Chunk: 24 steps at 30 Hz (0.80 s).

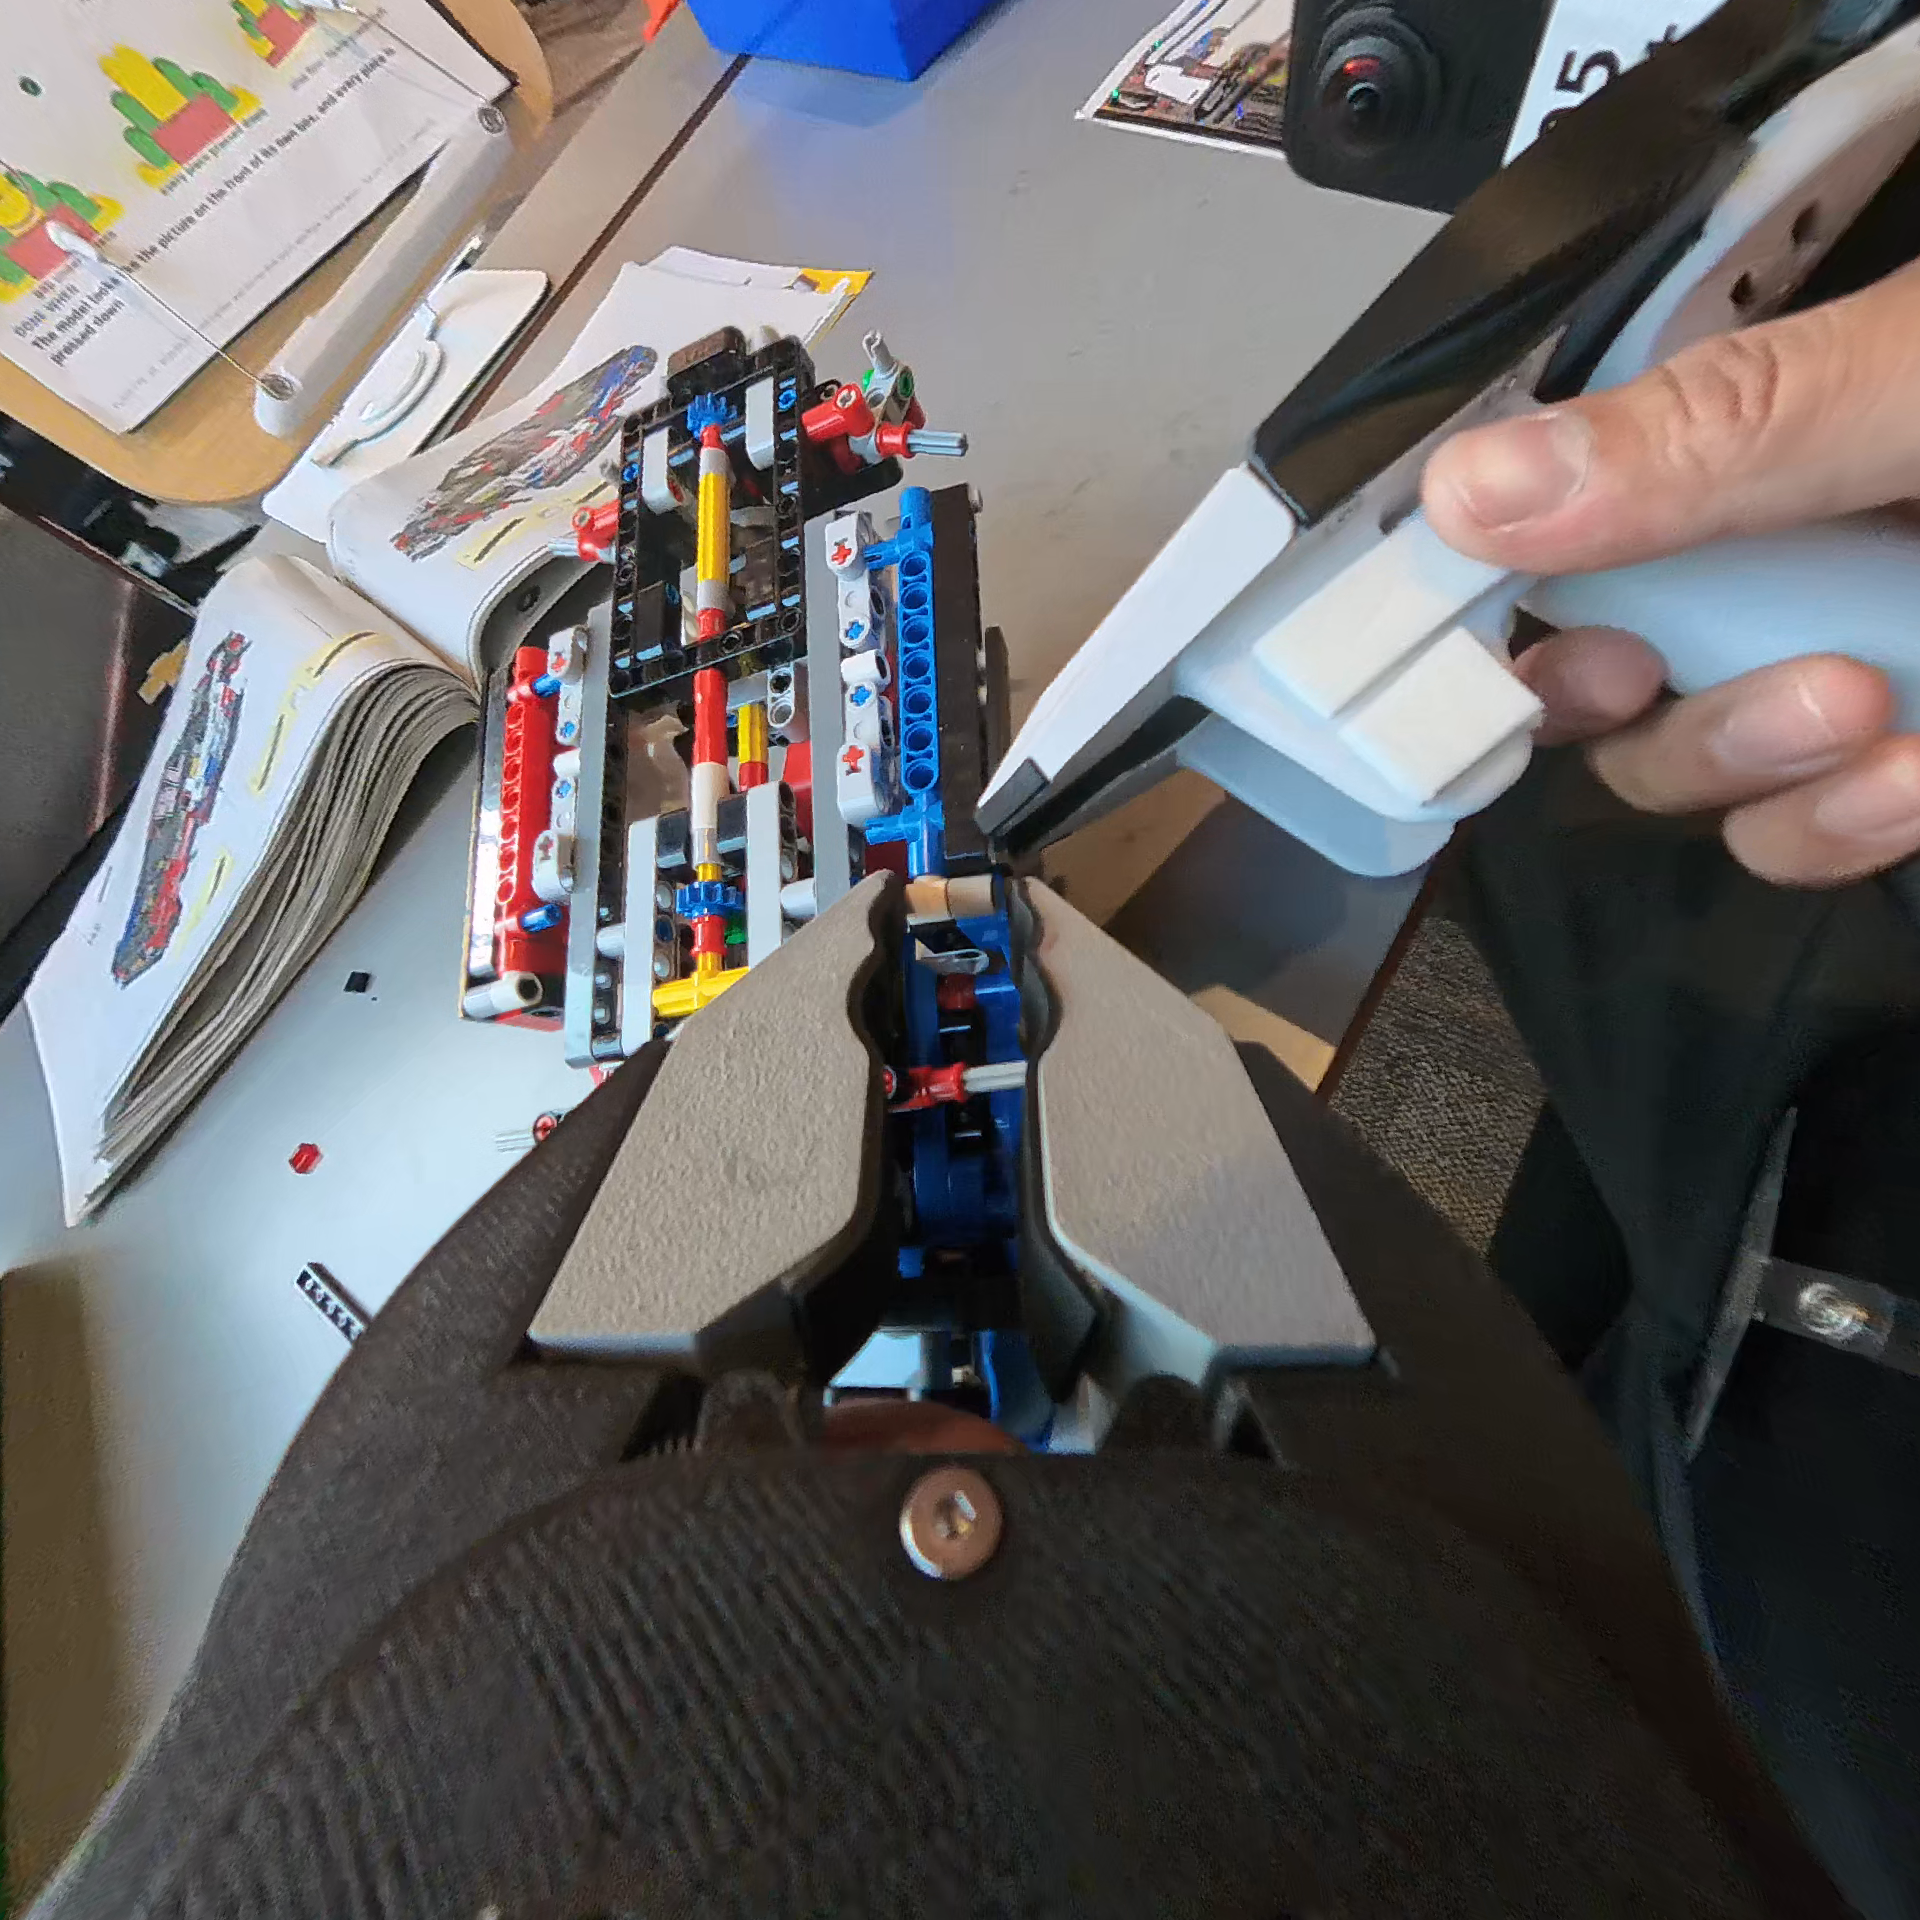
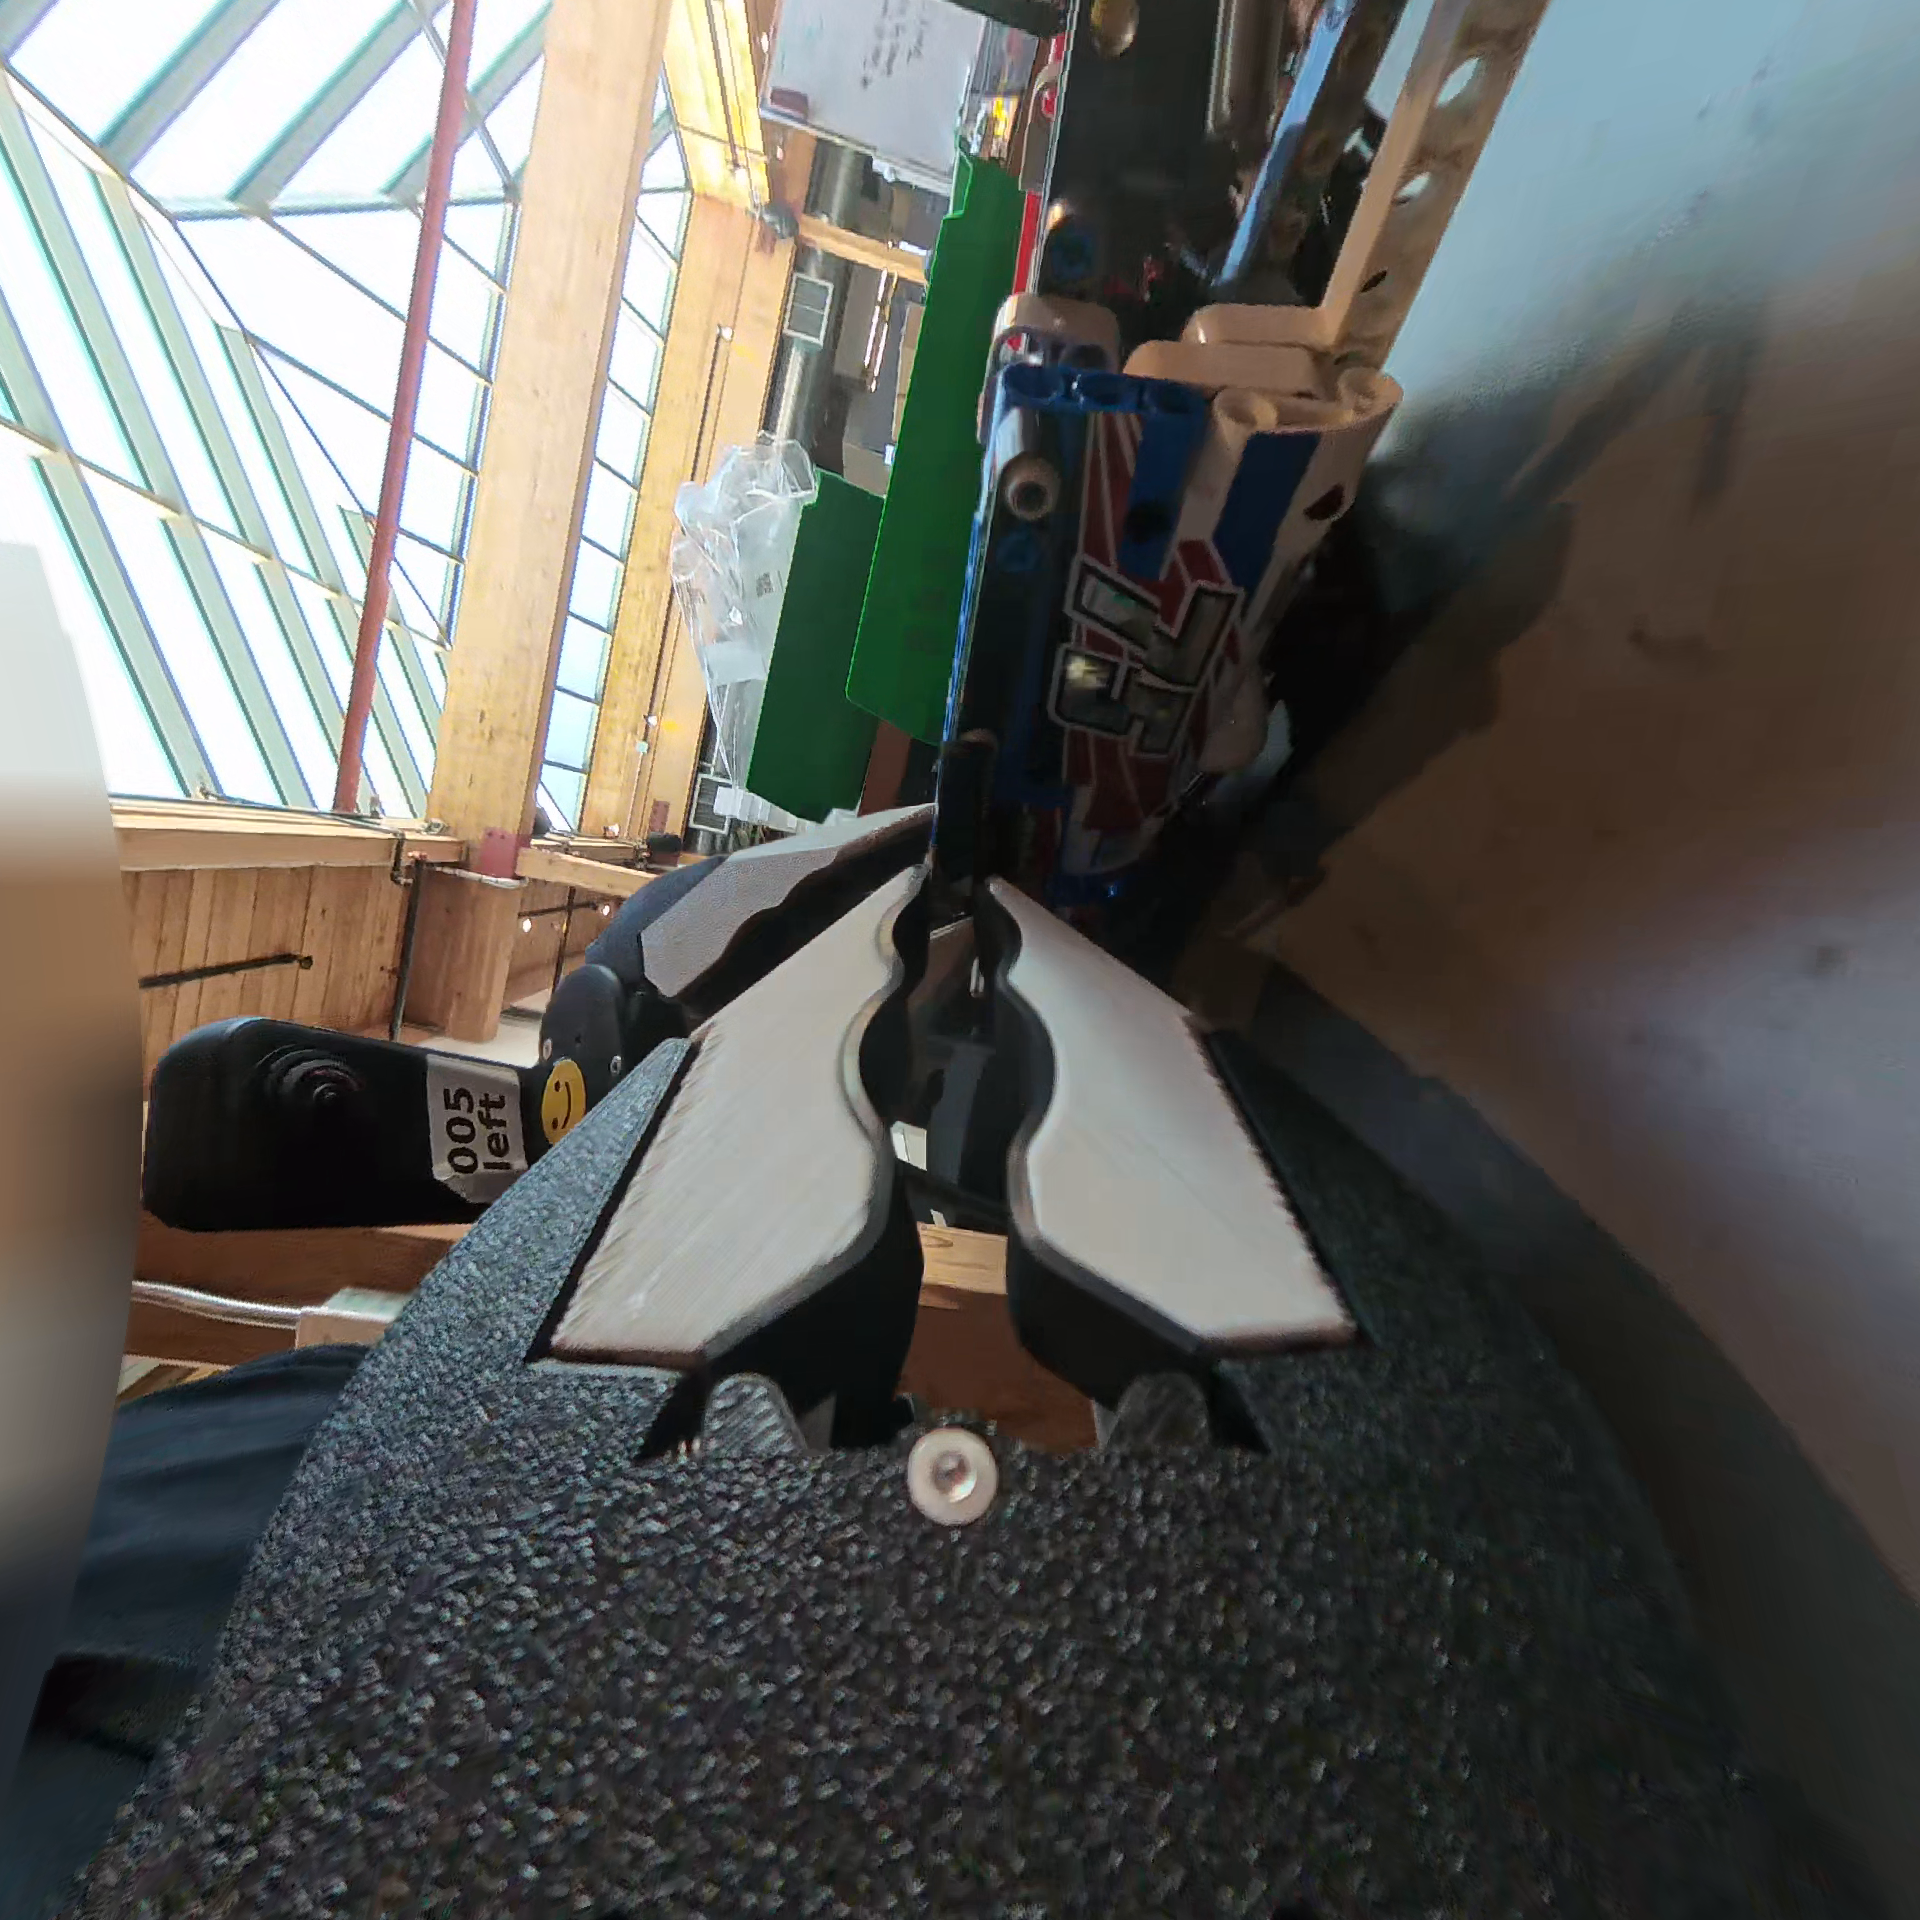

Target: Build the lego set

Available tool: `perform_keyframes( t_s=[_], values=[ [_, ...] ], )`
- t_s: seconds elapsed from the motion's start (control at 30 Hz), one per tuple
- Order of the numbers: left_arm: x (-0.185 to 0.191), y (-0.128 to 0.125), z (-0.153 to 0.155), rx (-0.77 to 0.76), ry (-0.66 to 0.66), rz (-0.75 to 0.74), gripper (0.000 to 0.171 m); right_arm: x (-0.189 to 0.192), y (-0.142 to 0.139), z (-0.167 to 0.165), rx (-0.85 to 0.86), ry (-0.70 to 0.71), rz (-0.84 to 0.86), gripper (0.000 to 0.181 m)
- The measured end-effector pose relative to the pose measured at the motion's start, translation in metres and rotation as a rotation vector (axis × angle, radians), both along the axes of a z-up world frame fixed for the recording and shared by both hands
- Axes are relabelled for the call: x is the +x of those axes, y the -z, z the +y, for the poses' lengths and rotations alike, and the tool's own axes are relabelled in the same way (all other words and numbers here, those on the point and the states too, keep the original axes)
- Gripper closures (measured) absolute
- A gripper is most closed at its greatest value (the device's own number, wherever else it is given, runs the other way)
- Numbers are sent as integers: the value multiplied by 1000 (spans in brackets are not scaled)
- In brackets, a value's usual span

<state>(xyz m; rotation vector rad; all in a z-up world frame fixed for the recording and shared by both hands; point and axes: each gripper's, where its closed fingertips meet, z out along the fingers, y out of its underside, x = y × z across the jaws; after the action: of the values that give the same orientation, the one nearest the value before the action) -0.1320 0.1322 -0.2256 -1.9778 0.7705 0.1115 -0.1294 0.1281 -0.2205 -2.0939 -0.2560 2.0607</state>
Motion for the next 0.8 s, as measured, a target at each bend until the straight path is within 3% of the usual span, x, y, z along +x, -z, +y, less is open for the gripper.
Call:
perform_keyframes(
  t_s=[0.27, 0.53, 0.8],
  values=[
    [-1, -1, 2, 54, 13, 43, 154, 0, 0, 4, -17, 26, 61, 175],
    [-1, 2, -12, 30, -41, 61, 146, 0, -1, 10, -10, 21, 104, 175],
    [2, -1, -17, 24, -97, 32, 150, 1, -1, 17, -22, 11, 105, 175]
  ],
)
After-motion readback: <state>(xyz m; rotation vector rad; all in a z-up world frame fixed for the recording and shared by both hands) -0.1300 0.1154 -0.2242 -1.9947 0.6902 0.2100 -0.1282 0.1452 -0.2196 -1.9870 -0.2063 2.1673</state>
